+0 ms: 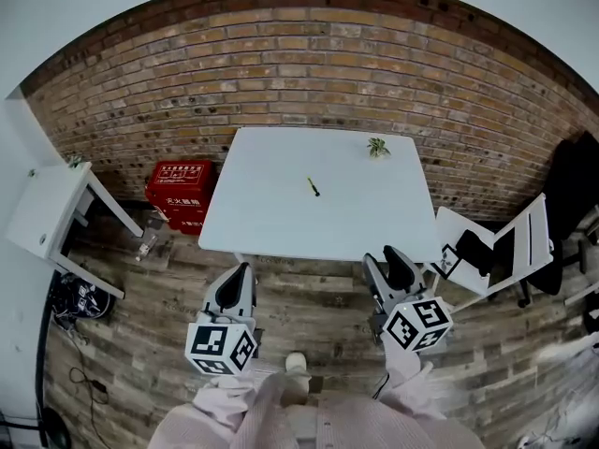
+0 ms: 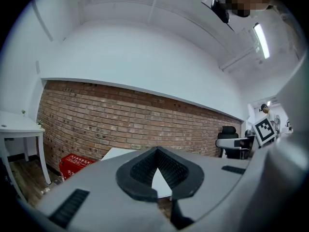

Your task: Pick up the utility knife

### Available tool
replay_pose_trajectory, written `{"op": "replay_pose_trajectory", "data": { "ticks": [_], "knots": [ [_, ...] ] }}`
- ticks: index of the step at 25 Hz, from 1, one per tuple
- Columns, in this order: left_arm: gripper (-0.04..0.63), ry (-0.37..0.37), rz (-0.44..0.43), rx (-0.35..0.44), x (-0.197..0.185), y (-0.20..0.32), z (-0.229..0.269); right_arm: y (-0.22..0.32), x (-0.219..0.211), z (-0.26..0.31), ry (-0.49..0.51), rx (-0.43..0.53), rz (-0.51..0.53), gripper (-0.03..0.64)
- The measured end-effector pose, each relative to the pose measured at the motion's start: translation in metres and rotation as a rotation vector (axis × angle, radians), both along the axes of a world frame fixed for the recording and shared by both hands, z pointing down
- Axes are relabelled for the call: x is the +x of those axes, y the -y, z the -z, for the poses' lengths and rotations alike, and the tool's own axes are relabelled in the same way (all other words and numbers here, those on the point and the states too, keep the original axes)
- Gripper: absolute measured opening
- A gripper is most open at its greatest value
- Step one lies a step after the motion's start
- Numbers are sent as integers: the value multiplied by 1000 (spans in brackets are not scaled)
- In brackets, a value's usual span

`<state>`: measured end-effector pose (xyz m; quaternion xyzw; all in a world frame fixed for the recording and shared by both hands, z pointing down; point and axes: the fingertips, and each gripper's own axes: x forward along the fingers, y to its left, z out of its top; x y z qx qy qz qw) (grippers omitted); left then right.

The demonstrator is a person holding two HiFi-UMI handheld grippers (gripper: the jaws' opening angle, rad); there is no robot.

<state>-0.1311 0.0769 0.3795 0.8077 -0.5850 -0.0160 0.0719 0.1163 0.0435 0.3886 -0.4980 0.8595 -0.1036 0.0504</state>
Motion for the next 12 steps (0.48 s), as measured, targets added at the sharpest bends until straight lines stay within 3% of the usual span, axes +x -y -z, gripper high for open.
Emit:
{"op": "replay_pose_trajectory", "data": {
  "ticks": [12],
  "knots": [
    [-8,2,-65,-20,-13,83,-10,68,-19,-14,-19,-30,-38,180]
  ]
}}
